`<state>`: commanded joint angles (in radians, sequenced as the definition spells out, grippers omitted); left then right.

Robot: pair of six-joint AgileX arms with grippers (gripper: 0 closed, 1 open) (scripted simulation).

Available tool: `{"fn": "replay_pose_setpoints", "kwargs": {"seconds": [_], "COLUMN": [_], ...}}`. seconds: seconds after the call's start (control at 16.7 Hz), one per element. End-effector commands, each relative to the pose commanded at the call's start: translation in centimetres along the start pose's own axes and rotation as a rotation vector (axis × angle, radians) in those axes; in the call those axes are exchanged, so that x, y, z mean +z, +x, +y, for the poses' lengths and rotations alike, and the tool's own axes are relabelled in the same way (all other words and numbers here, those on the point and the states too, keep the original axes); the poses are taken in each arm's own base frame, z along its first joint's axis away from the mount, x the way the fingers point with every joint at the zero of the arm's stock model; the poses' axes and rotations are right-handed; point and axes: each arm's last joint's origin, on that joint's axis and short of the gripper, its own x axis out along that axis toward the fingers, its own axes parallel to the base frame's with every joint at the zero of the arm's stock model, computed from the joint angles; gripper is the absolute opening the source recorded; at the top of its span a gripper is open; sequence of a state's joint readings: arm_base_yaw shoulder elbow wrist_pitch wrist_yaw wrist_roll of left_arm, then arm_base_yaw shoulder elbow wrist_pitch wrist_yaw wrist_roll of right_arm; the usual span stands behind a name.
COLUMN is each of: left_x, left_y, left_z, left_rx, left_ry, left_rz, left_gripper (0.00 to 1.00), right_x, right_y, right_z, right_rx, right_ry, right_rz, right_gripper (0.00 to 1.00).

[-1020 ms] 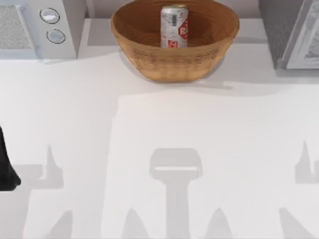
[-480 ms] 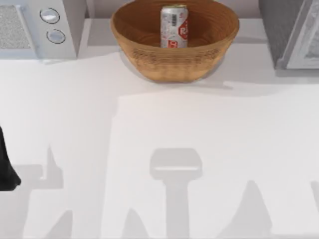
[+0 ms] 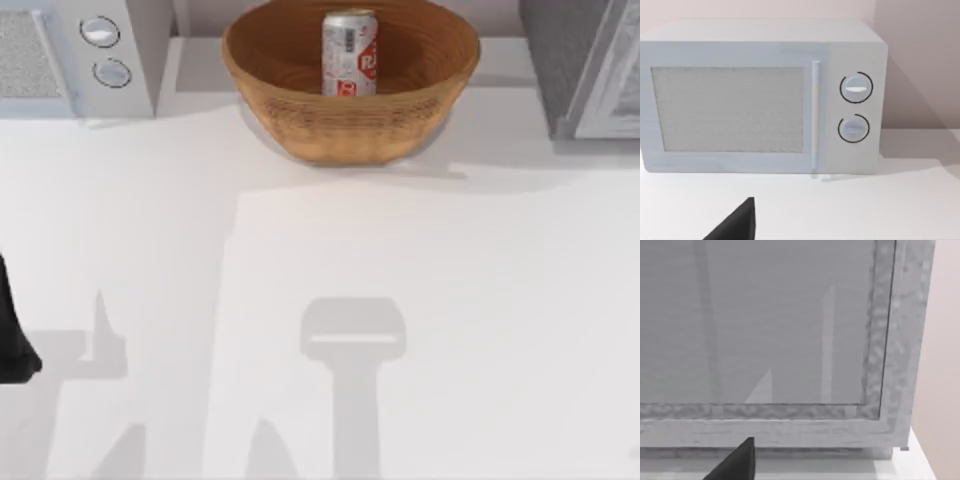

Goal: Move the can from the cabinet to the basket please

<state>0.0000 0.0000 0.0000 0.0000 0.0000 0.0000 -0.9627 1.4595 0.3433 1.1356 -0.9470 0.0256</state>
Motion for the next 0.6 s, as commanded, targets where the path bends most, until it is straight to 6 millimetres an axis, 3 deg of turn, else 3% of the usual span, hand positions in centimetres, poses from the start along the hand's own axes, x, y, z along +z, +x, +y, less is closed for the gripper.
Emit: {"fn": "replay_pose_setpoints", "kwargs": {"seconds": [0.18,0.6], "left_x": [0.0,0.0], "left_y": [0.0,0.0], "left_z": [0.0,0.0], "left_rx": [0.0,0.0], "left_ry": [0.0,0.0], "left_rz": [0.0,0.0], "left_gripper": [1.0,1.0], "right_x": [-0.8,-0.7], "right_y": [-0.6,-0.5], "right_z": [-1.5,-1.7], "right_rx": [0.002,0.005], "right_ry": [-0.001,0.001], "right_rz": [-0.001,0.0], "right_gripper": [1.0,1.0]}}
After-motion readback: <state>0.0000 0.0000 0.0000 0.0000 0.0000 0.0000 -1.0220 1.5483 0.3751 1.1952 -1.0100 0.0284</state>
